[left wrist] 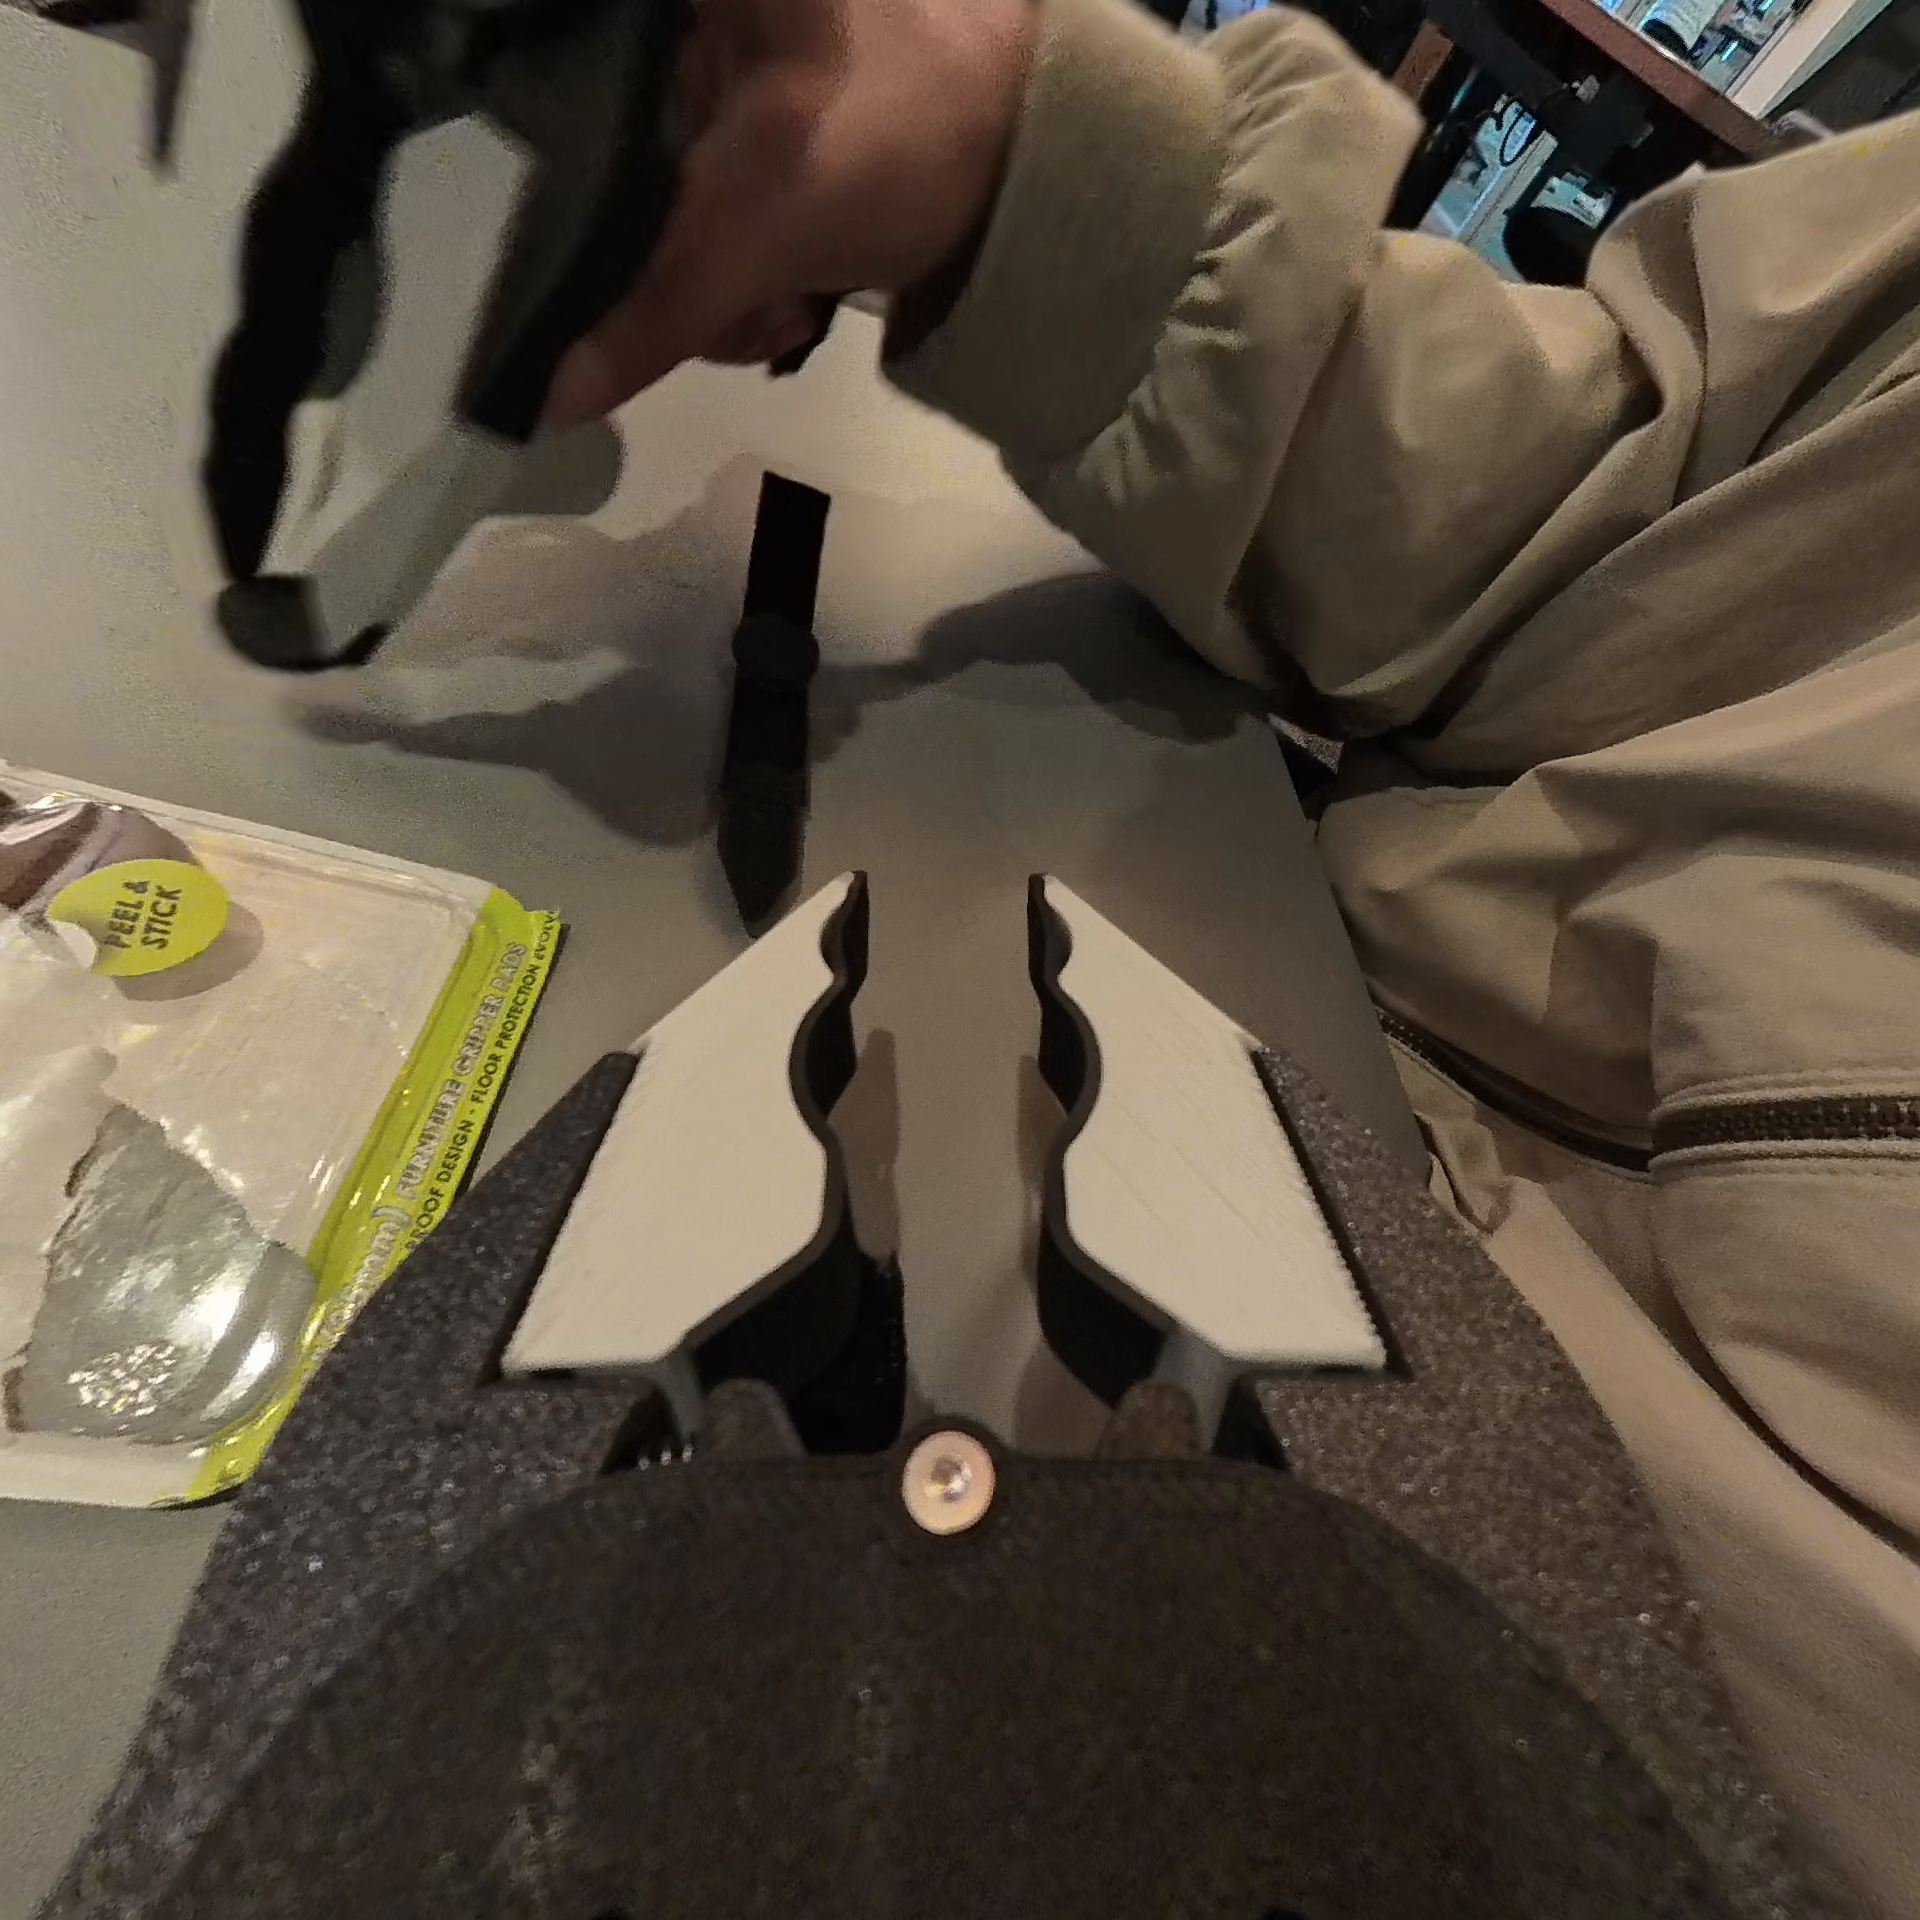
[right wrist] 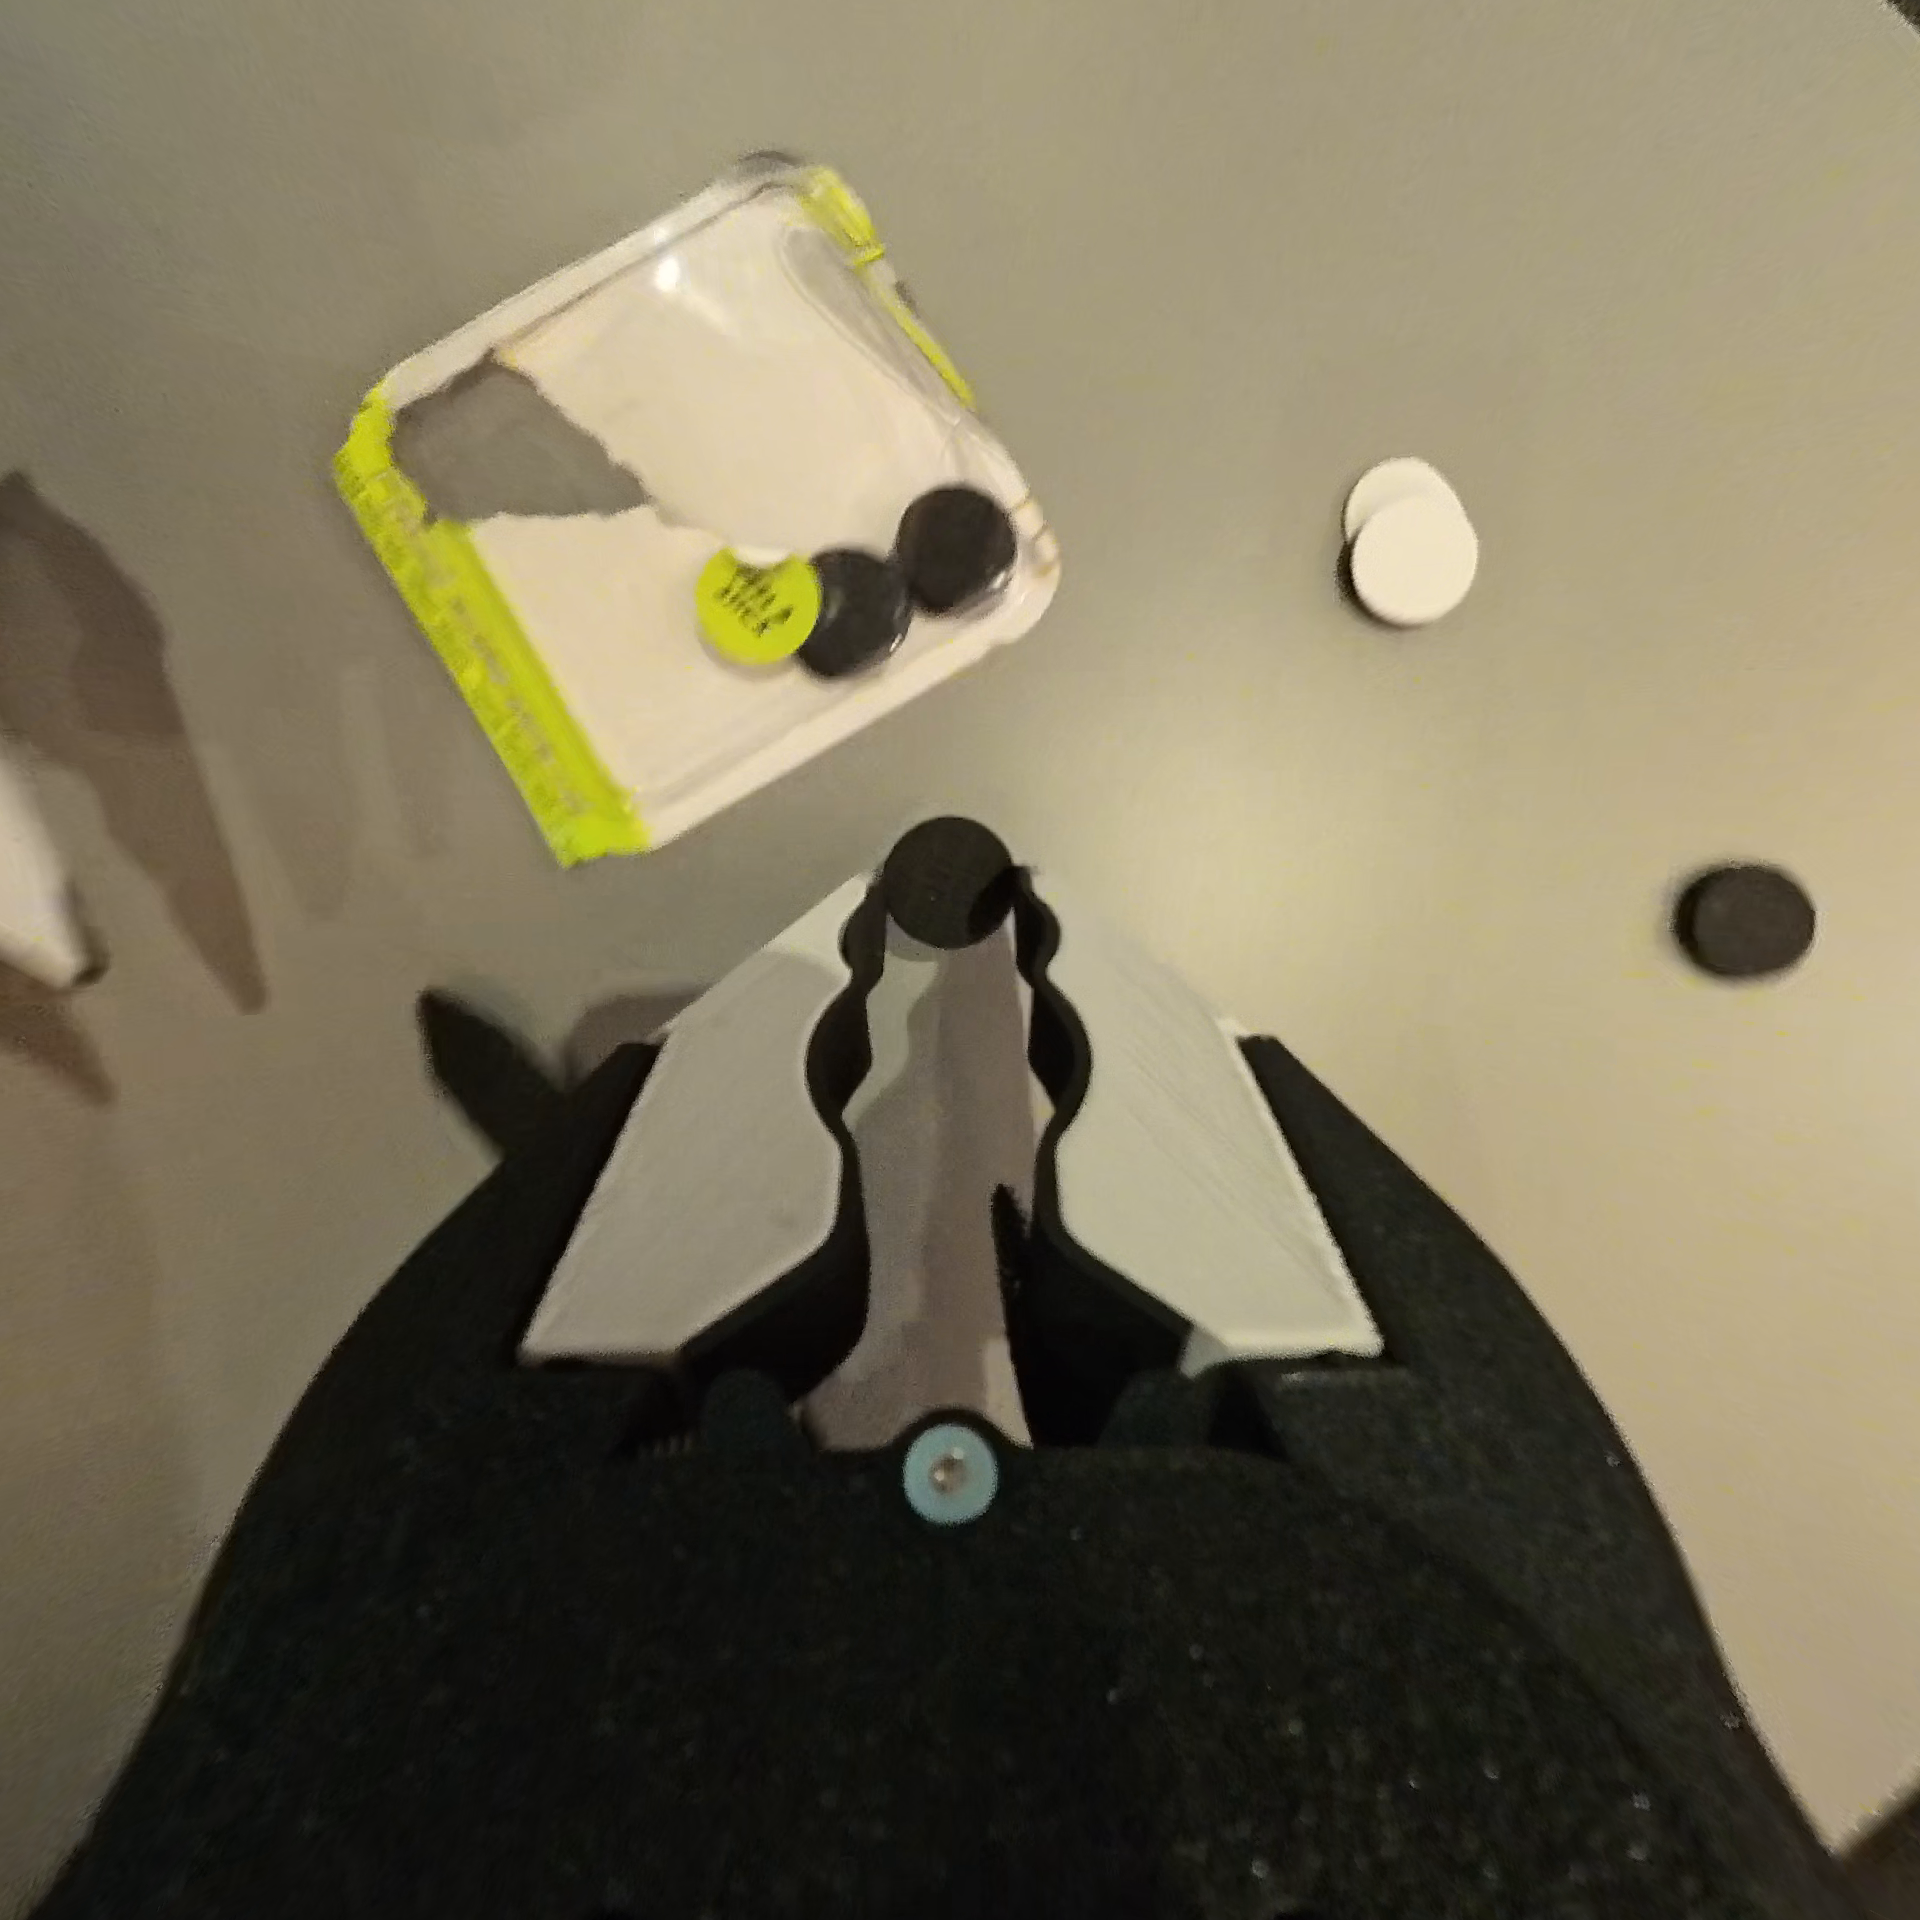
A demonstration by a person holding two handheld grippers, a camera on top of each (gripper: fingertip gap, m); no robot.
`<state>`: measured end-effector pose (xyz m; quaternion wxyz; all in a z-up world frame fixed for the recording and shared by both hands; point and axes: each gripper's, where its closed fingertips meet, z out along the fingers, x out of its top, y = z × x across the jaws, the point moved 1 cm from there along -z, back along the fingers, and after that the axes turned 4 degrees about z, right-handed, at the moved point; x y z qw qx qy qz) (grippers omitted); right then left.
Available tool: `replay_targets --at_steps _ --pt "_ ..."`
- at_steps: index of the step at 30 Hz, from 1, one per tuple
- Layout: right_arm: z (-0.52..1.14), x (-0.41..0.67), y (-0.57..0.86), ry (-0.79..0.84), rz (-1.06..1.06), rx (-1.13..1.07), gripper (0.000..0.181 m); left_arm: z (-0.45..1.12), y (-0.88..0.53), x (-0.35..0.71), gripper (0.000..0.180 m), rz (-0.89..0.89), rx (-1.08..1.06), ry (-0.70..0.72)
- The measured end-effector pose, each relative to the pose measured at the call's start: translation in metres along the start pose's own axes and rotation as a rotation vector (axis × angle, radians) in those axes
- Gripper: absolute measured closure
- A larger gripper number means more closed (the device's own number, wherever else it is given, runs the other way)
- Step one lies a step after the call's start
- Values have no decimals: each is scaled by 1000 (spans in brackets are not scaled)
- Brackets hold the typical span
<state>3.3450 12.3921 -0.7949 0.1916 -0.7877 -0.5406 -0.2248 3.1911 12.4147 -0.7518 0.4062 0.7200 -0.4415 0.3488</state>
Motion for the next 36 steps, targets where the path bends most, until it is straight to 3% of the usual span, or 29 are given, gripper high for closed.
replay_targets --at_steps 9,22,30,36 --pt "-57 -89 -39 -80 63 36 157 3 1 -2 150 6 -4 -11" --pt "-45 -92 -47 -88 43 38 156 3 4 -3 150 21 1 -19" --pt "-66 -72 -34 33 73 48 140 4 1 -3 150 11 -4 -18" --pt "-58 -17 79 161 139 -199 139 3 0 -3 150 4 -4 -16"
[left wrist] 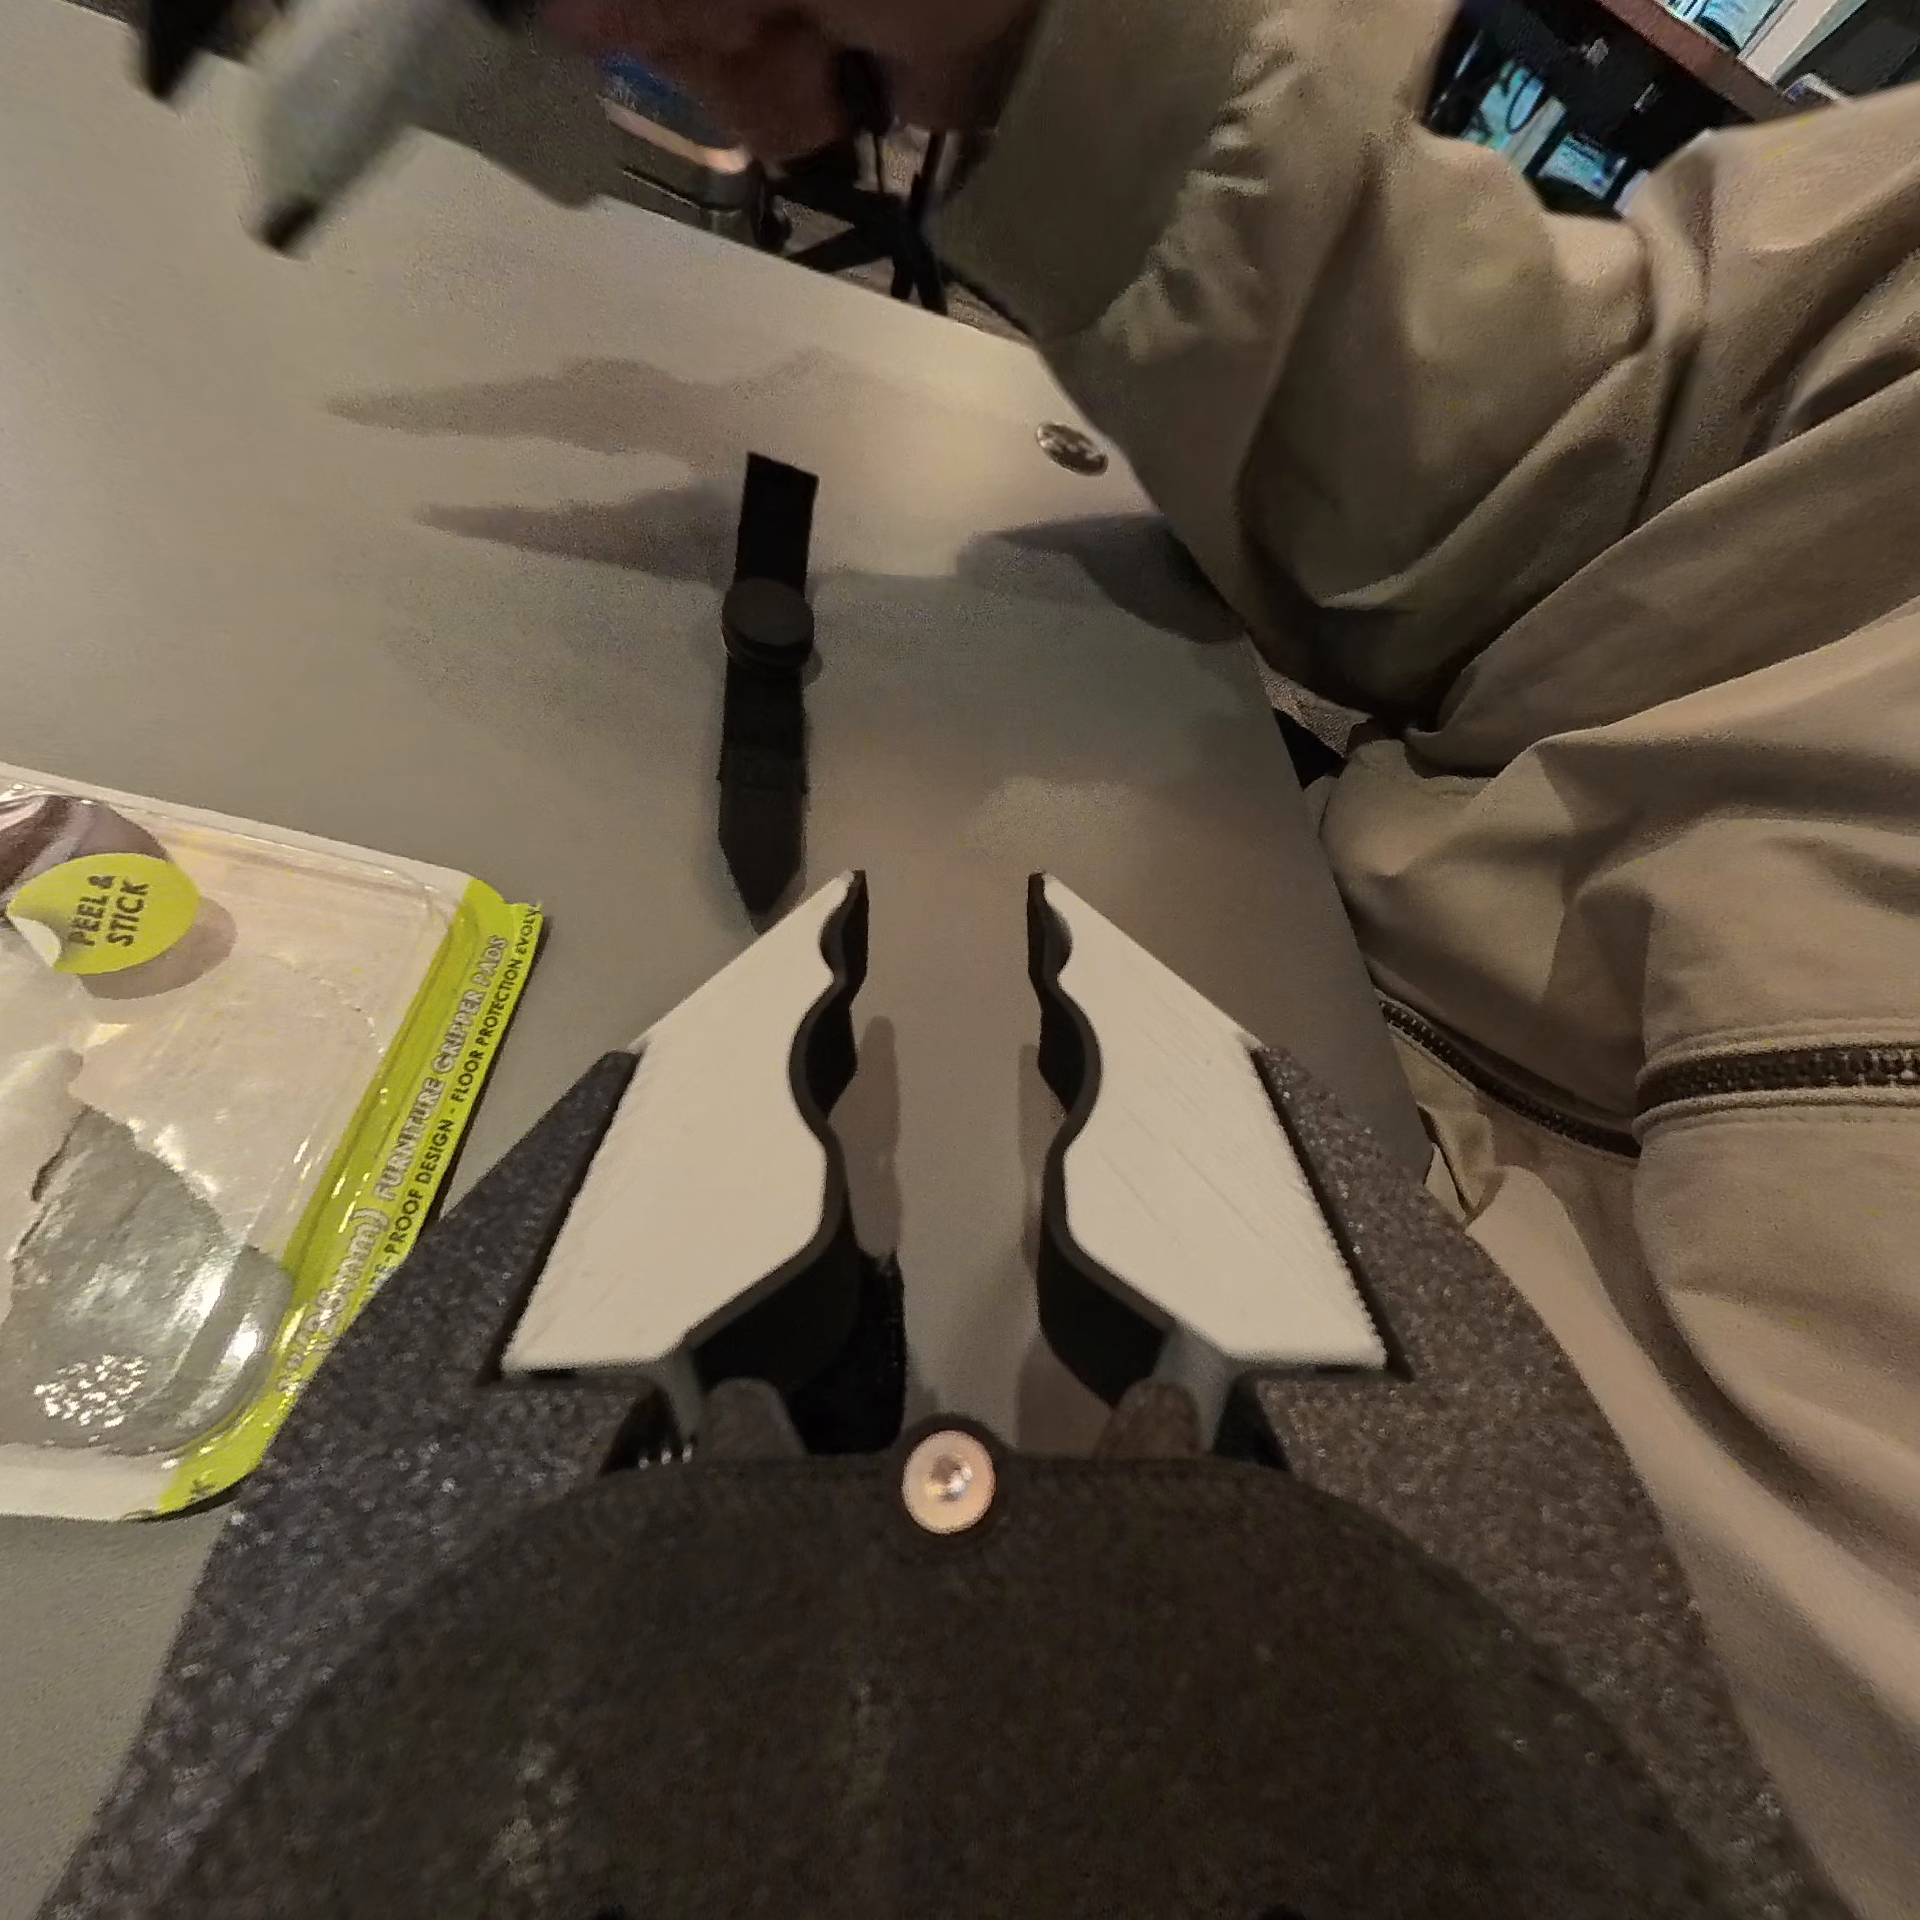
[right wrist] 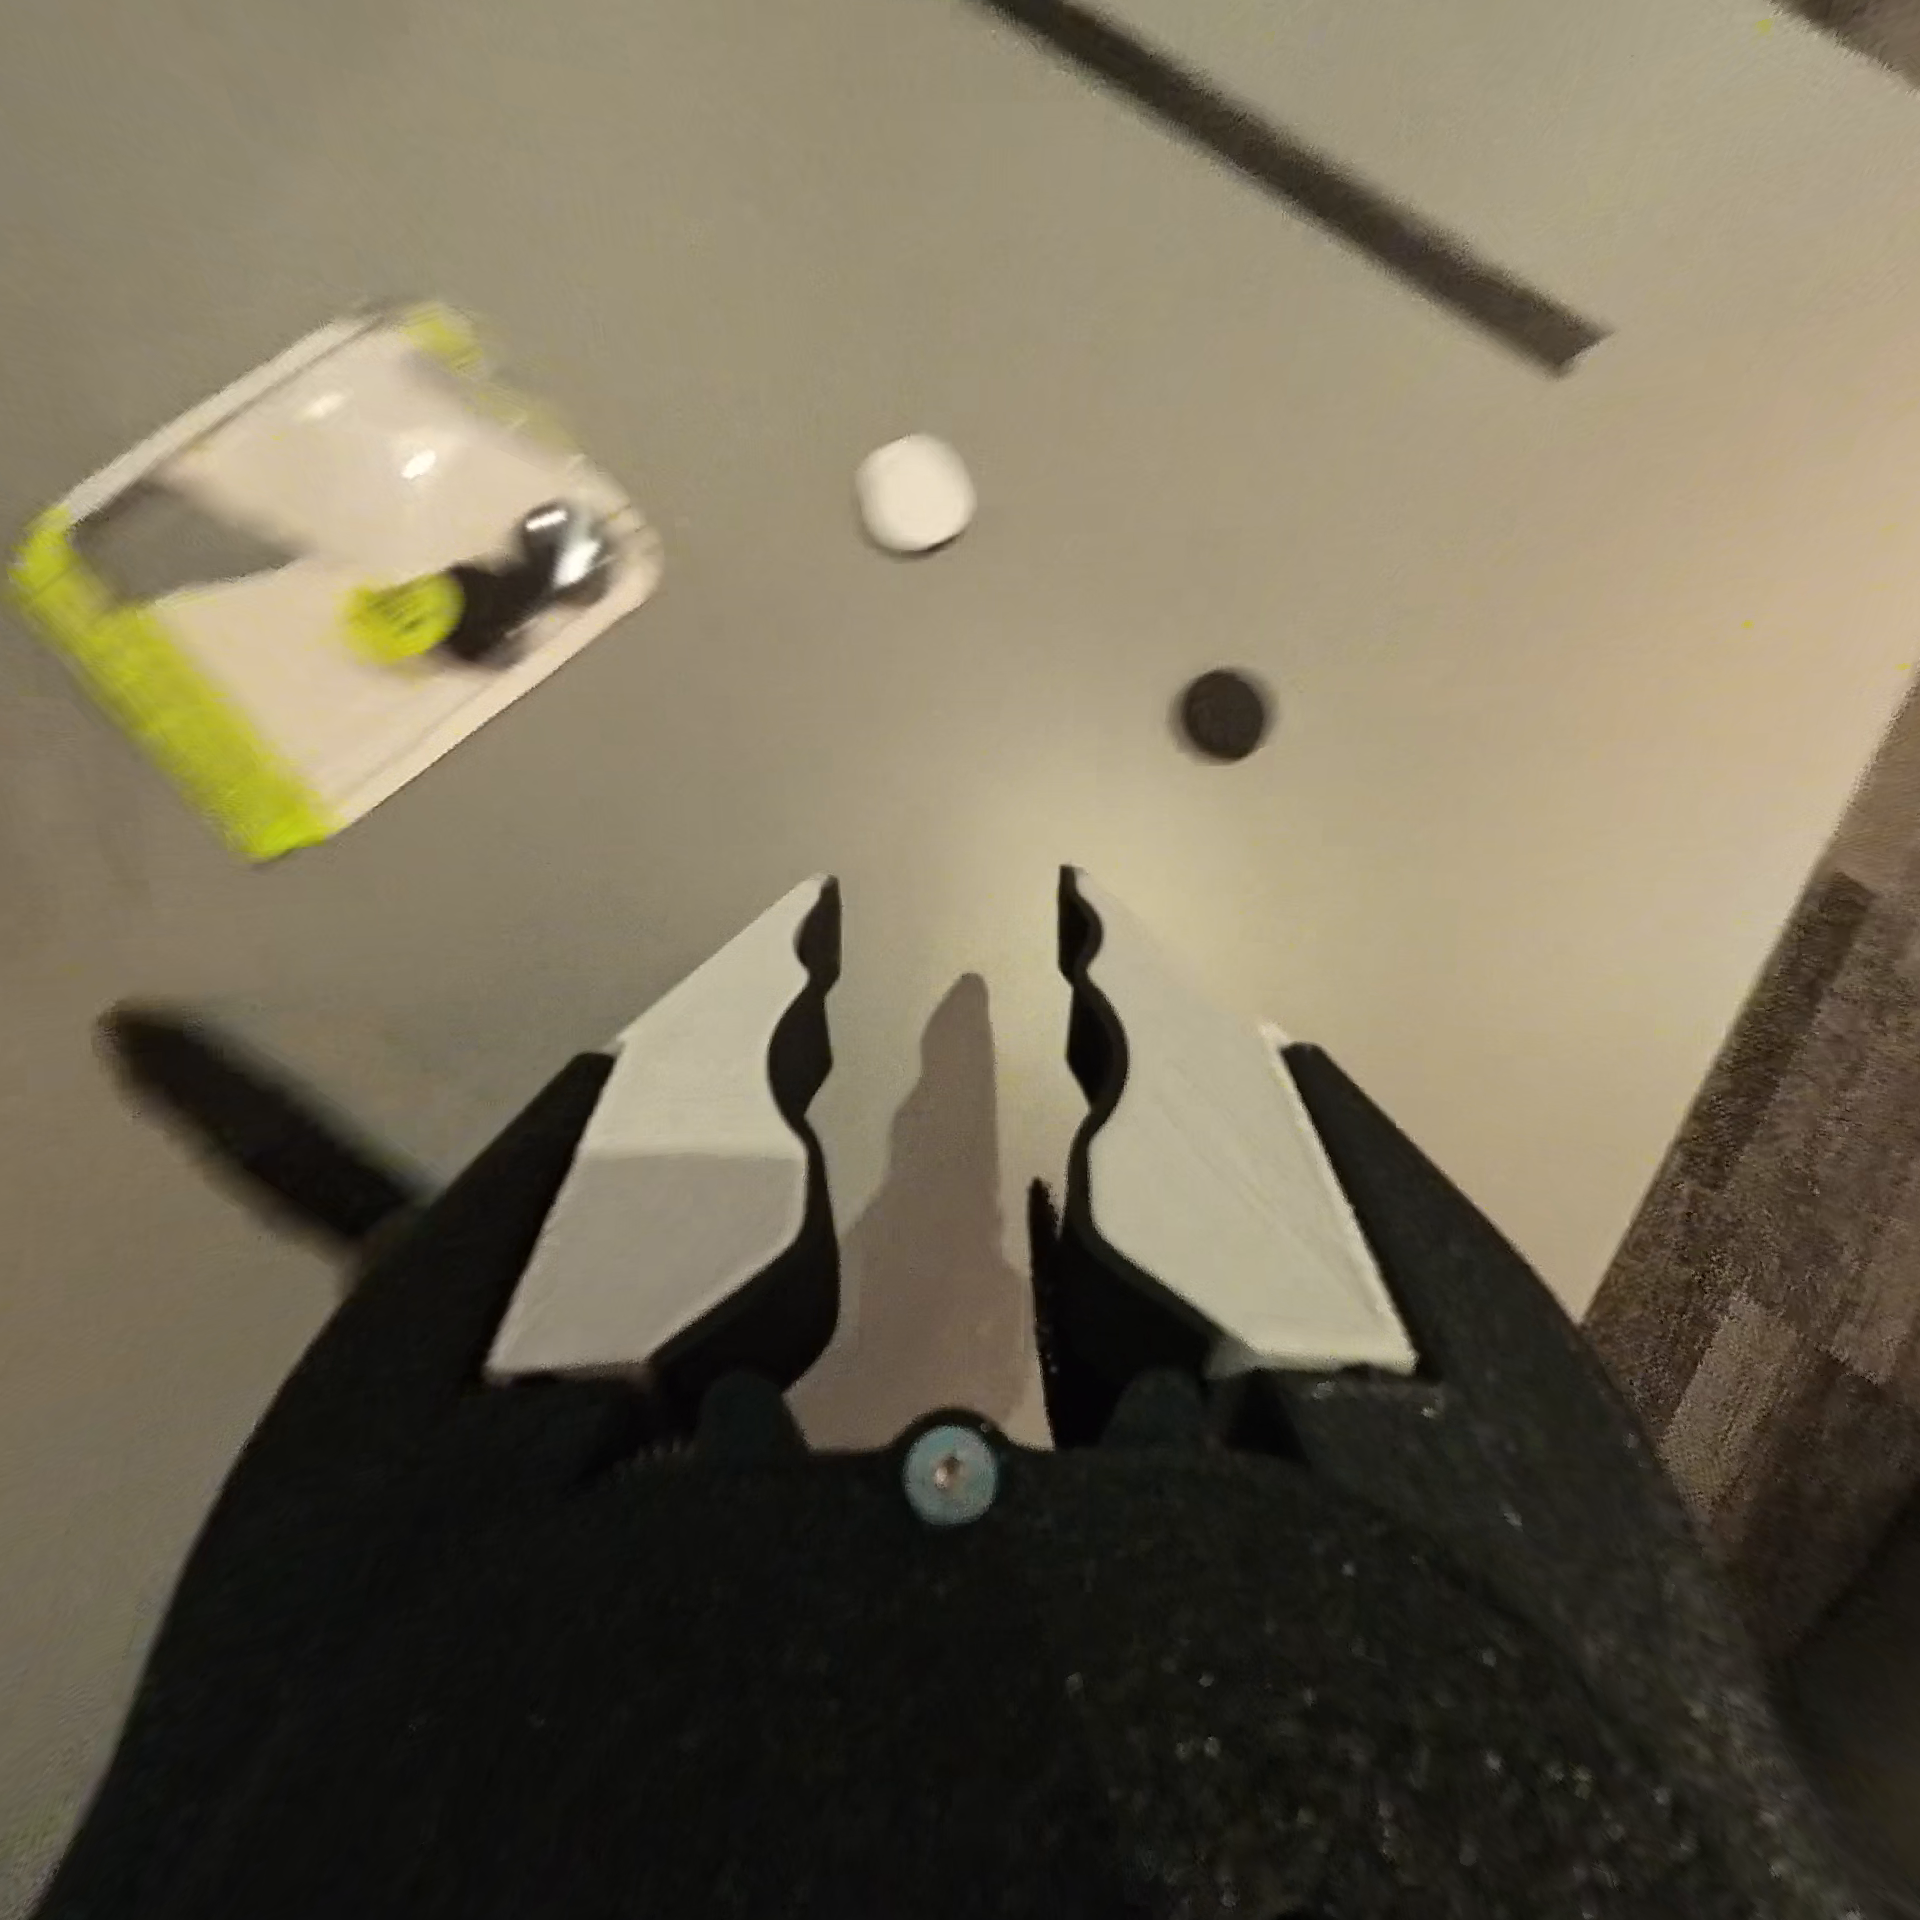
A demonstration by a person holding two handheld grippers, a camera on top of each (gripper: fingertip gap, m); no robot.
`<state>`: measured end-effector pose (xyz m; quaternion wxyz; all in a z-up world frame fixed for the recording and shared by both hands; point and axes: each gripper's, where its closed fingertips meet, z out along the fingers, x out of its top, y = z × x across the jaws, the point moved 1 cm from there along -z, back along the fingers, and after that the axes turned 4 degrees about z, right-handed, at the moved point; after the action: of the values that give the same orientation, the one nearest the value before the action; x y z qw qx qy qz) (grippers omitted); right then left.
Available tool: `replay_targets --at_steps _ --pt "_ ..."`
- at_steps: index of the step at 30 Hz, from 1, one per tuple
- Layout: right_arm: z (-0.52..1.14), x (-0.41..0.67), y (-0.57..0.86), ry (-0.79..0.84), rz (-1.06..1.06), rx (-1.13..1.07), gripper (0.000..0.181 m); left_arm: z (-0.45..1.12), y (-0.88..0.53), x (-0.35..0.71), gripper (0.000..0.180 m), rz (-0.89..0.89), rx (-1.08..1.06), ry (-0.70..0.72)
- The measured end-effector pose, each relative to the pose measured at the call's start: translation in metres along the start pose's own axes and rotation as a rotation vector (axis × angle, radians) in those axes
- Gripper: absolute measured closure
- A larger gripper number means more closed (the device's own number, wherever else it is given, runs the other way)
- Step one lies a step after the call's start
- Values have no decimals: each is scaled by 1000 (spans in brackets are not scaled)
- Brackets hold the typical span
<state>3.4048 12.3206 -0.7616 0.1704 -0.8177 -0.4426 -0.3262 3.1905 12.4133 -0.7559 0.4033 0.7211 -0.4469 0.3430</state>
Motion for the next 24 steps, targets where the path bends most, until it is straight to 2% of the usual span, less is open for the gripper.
replay_targets --at_steps 4,9,12,15,19,24 --pt "52 7 42 -9 66 6 132 0 0 1 150 -5 0 5" --pt "79 13 65 -13 51 -40 136 1 0 1 150 1 -2 5" --pt "87 11 66 -16 98 20 156 3 3 1 150 1 -21 -7" --pt "75 11 66 -20 79 3 157 5 5 1 150 4 -30 -9" --pt "16 21 -2 80 -9 185 157 2 2 1 150 24 -8 -13" --pt "-33 -33 -83 -41 -102 278 157 -1 -6 -1 150 7 28 -16"
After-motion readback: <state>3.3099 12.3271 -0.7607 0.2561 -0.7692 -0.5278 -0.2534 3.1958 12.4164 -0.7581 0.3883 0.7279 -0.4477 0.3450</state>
